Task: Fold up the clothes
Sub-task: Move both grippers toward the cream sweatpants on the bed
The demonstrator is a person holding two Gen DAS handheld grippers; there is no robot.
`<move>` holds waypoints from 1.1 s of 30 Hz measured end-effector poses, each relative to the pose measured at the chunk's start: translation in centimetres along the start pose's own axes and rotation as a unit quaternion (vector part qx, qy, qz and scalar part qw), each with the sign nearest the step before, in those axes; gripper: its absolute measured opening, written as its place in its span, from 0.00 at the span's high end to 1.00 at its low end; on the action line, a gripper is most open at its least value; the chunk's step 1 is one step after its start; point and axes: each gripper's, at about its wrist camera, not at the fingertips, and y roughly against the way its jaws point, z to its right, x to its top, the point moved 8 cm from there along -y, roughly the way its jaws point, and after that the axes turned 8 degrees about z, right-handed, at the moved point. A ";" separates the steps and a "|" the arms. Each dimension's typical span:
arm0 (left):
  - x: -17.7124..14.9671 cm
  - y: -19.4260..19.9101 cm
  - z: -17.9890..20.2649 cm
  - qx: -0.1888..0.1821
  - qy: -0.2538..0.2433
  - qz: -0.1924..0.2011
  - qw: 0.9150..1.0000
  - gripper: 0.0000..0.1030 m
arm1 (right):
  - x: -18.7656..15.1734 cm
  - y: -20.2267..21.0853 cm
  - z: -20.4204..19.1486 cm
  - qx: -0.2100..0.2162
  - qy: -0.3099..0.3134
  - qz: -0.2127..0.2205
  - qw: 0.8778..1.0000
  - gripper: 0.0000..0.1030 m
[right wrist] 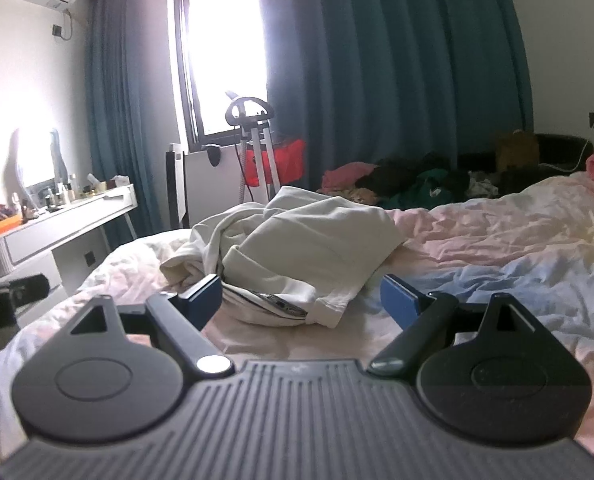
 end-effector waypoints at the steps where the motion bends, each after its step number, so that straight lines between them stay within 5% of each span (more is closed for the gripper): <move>1: -0.1 0.1 0.0 0.001 -0.002 0.001 1.000 0.00 | -0.1 0.0 0.0 -0.001 -0.004 0.000 1.000 0.15; 11: -0.5 -0.5 -0.1 -0.001 -0.003 -0.005 1.000 0.00 | -0.4 -0.2 0.7 -0.007 -0.002 -0.006 1.000 0.15; 23: -1.0 -0.4 0.6 -0.015 -0.010 -0.008 1.000 0.00 | 1.0 0.6 1.5 -0.008 -0.004 0.054 0.999 0.15; 33: -1.7 -1.0 1.1 -0.017 -0.015 -0.020 1.000 0.00 | -0.2 0.0 1.5 -0.011 -0.016 0.011 1.000 0.15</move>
